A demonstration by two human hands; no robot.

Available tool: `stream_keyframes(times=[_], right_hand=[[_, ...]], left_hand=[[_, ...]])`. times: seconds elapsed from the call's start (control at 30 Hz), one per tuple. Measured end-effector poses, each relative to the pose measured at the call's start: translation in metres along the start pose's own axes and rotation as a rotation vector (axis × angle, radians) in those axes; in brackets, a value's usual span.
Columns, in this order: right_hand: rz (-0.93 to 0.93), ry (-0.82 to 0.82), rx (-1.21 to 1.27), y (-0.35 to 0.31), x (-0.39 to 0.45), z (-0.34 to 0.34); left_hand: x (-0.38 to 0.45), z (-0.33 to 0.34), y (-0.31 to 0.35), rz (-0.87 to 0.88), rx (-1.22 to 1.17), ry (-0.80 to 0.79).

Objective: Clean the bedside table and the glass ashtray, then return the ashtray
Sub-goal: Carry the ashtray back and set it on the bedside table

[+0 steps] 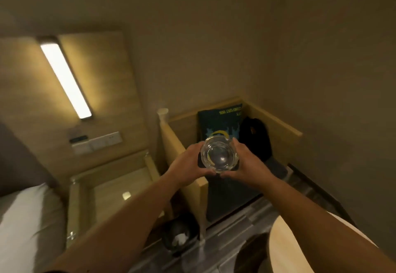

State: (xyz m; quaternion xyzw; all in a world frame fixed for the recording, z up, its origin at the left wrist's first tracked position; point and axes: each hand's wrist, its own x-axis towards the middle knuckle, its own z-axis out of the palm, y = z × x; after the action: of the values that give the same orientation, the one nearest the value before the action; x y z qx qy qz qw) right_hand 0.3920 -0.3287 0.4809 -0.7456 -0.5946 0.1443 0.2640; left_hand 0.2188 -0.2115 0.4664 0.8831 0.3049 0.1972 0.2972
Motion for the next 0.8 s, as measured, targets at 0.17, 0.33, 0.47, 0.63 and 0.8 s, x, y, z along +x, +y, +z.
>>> stream_keyframes(times=[0.17, 0.33, 0.47, 0.63, 0.8], right_hand=[[-0.135, -0.093, 0.023, -0.077, 0.047, 0.059], [-0.256, -0.159, 0.086, -0.155, 0.087, 0.126], [-0.296, -0.192, 0.088, -0.212, 0.116, 0.179], [-0.340, -0.253, 0.052, -0.271, 0.146, 0.239], [-0.411, -0.305, 0.031, -0.310, 0.181, 0.291]], left_hand=[[-0.048, -0.071, -0.064, -0.126, 0.016, 0.135], [-0.094, -0.135, -0.138, -0.223, 0.035, 0.225], [-0.124, -0.180, -0.196, -0.274, 0.092, 0.242], [-0.157, -0.222, -0.266, -0.364, 0.115, 0.251], [-0.176, -0.248, -0.318, -0.430, 0.075, 0.301]])
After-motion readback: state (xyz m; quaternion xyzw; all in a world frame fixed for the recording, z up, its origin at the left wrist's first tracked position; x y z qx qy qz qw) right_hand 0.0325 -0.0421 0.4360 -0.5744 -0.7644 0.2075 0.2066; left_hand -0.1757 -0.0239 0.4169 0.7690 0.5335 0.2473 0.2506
